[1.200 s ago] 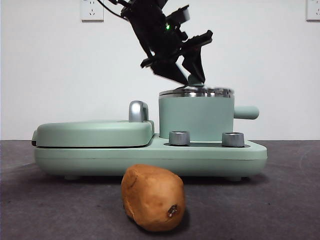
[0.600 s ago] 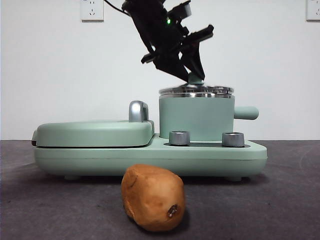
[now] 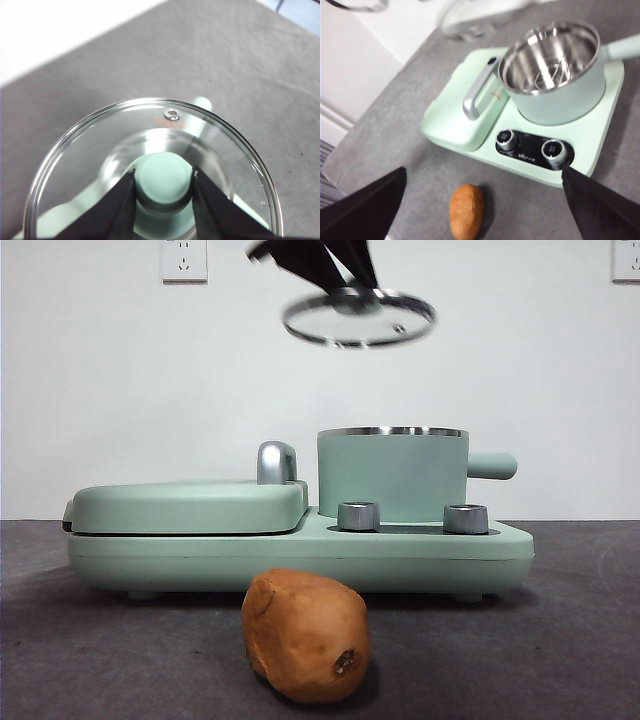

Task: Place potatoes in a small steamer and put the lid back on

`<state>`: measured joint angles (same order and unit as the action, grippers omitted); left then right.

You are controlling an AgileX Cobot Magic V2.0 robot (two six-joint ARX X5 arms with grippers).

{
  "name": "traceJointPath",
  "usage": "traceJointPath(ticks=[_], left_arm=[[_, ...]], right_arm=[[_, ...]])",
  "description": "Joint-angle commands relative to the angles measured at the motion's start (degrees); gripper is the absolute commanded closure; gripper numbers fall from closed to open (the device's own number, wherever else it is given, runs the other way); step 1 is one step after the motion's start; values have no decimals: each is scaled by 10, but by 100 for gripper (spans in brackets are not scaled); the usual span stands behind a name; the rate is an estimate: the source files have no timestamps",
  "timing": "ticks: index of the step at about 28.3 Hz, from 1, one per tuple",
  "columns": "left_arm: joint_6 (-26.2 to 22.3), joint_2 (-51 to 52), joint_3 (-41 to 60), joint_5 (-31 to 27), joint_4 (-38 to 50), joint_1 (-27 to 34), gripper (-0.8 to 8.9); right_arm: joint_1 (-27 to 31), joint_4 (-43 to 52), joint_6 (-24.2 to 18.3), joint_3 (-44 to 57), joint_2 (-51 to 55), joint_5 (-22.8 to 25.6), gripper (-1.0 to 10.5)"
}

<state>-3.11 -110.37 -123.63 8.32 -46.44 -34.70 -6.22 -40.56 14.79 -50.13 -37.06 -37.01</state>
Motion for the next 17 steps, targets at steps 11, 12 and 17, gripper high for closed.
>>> traceJointPath(ticks=[11,12,17], left_arm=[[-9,138,-26,1,-78,72,802],[-9,143,-26,1,-83,74,802],[-9,172,-23,1,-111,77,802]], right_arm=[[-271,17,43,-31,-179,198,452],[-286,17,43,-35,-196,207,452],[-353,15,44,-66,-294,226,452]])
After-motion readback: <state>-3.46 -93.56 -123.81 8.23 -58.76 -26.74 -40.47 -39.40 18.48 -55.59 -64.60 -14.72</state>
